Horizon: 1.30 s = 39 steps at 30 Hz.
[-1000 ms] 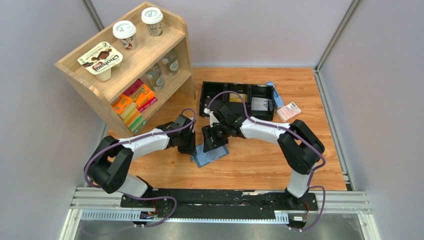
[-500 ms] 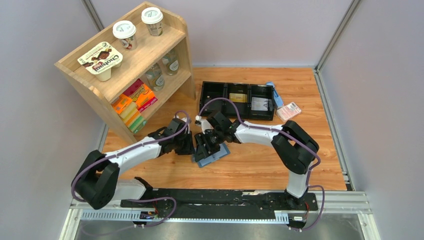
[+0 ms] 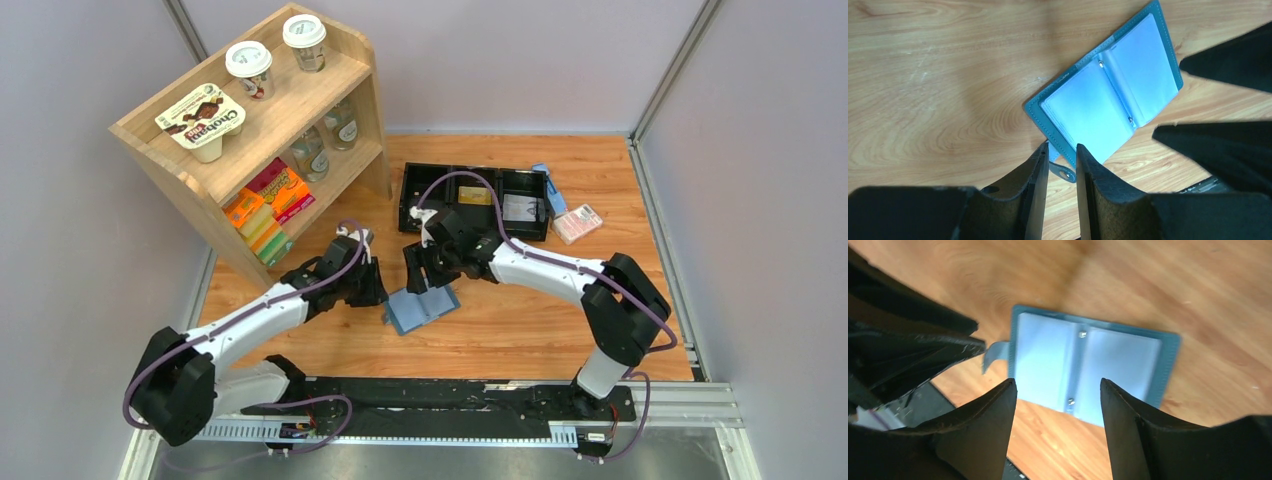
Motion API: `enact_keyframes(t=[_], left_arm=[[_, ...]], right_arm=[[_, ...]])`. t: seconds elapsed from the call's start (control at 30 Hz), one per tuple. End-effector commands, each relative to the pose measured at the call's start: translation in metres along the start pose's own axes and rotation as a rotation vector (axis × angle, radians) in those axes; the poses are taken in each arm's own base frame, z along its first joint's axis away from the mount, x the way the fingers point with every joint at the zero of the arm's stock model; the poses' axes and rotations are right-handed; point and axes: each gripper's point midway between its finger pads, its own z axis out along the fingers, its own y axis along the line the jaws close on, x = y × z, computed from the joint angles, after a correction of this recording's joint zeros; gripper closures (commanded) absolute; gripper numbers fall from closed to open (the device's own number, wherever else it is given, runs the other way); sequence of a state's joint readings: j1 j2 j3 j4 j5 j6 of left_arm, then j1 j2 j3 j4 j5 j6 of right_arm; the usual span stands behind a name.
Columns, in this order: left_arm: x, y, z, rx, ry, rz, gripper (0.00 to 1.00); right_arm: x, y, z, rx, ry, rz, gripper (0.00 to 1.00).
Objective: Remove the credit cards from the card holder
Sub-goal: Remove the credit card from the card holder.
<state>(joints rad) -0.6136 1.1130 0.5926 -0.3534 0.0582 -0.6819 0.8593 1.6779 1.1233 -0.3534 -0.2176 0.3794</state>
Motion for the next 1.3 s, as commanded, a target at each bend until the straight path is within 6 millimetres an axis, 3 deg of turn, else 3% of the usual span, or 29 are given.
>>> enact_keyframes(t=[0.0, 0.3, 0.57, 0.93, 1.27], left_arm=[[-0.008, -0.02, 0.009, 0.07, 0.031, 0.025, 0.65], [0.017, -0.011, 0.04, 0.02, 0.203, 0.03, 0.66], [0.024, -0.004, 0.044, -0.01, 0.238, 0.03, 0.71], [0.027, -0.003, 0.046, -0.015, 0.253, 0.027, 0.75], [0.027, -0.003, 0.046, -0.015, 0.253, 0.024, 0.76]], right_arm=[[-0.009, -0.035, -0.003, 0.165, -0.028, -0.005, 0.36], [0.004, -0.039, 0.019, 0.156, 0.034, 0.012, 0.36], [0.016, -0.042, 0.025, 0.155, 0.074, 0.021, 0.36], [-0.003, -0.046, 0.008, 0.22, 0.015, -0.017, 0.29], [0.005, -0.048, 0.017, 0.207, 0.046, -0.013, 0.29]])
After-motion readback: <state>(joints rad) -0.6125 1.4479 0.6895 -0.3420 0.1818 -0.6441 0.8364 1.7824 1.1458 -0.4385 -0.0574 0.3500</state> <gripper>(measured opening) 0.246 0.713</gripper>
